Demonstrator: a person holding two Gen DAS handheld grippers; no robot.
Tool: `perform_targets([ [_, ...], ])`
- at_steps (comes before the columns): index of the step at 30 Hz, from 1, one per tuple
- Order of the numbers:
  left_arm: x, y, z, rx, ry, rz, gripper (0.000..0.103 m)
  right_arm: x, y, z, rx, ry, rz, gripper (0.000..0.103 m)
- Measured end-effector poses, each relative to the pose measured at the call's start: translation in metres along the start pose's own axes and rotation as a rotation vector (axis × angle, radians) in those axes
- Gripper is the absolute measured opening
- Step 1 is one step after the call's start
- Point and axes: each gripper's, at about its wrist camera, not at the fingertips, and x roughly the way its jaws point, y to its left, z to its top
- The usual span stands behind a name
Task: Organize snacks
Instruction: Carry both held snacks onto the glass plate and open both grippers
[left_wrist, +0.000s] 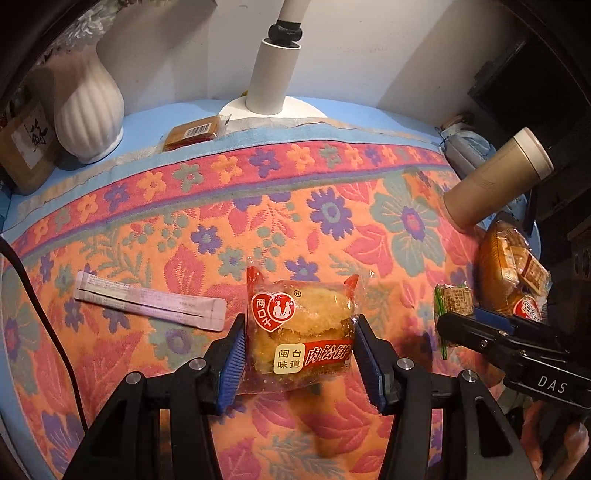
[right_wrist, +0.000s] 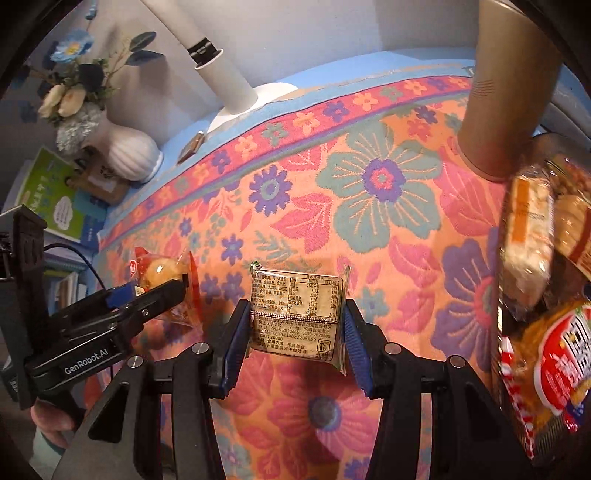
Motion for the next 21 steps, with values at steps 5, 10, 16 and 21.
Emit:
perform_targets([
  [5,-0.016,-0.031,-0.002,0.041,-0.034,-0.015,0.053,-0.026,-0.001,-0.009,-0.015,-0.036,0.024,0.047],
  [10,-0.030,-0.072,0.001,0.090,-0.073,-0.050,0.053,-0.060,-0.010,-0.015,-0.027,-0.100,0.017,0.047],
  [16,-0.040,-0.124,0.005,0.165,-0.104,-0.096,0.053,-0.105,-0.045,-0.018,0.031,-0.184,0.004,0.048],
  [21,-0.044,-0.165,0.012,0.221,-0.120,-0.129,0.053,-0.144,-0.086,-0.022,0.101,-0.257,-0.033,0.048],
])
